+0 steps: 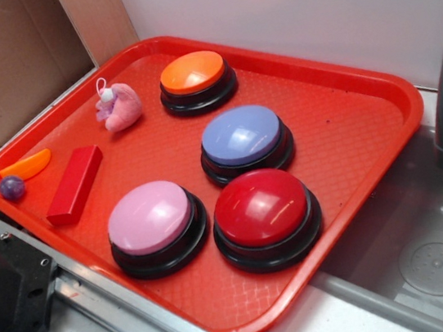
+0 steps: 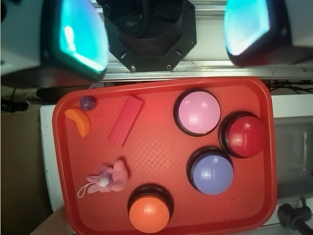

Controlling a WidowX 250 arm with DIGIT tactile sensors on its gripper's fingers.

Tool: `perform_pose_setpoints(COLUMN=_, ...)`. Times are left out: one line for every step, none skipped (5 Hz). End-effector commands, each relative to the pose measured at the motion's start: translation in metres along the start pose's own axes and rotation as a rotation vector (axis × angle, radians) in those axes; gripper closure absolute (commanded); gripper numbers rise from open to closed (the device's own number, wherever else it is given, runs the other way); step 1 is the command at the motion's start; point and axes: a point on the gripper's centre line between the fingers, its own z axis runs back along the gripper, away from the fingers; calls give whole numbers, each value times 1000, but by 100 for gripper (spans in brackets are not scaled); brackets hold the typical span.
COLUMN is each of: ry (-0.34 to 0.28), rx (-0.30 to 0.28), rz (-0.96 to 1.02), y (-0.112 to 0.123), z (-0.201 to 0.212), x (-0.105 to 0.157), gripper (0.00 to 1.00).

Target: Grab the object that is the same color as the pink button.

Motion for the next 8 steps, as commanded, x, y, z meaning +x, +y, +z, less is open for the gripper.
perform_pose_setpoints(ry=0, rx=0, rz=0, y=0, z=0, x=0, gripper=0)
perform_pose_setpoints(ry=-5, rx=-6, rz=50, y=5, z=-3, x=5, gripper=0)
perform_pose_setpoints(ry=-9, rx=-9, rz=212, y=15, z=-9, x=15, gripper=0)
perform_pose_setpoints(ry=-54, rx=22, rz=458, y=31, z=-23, x=31, gripper=0)
perform_pose_setpoints(ry=-99, rx=34, rz=651, y=46, z=-35, x=43, gripper=0)
perform_pose_setpoints(ry=-121, rx=70, rz=897, y=77, z=-64, x=67, gripper=0)
perform_pose_setpoints(ry=-143, rx=115, rz=1121, y=101, z=-89, x=79, gripper=0)
perform_pose_setpoints(ry=-210, rx=170, rz=1255, y=119, z=-112, x=89, gripper=0)
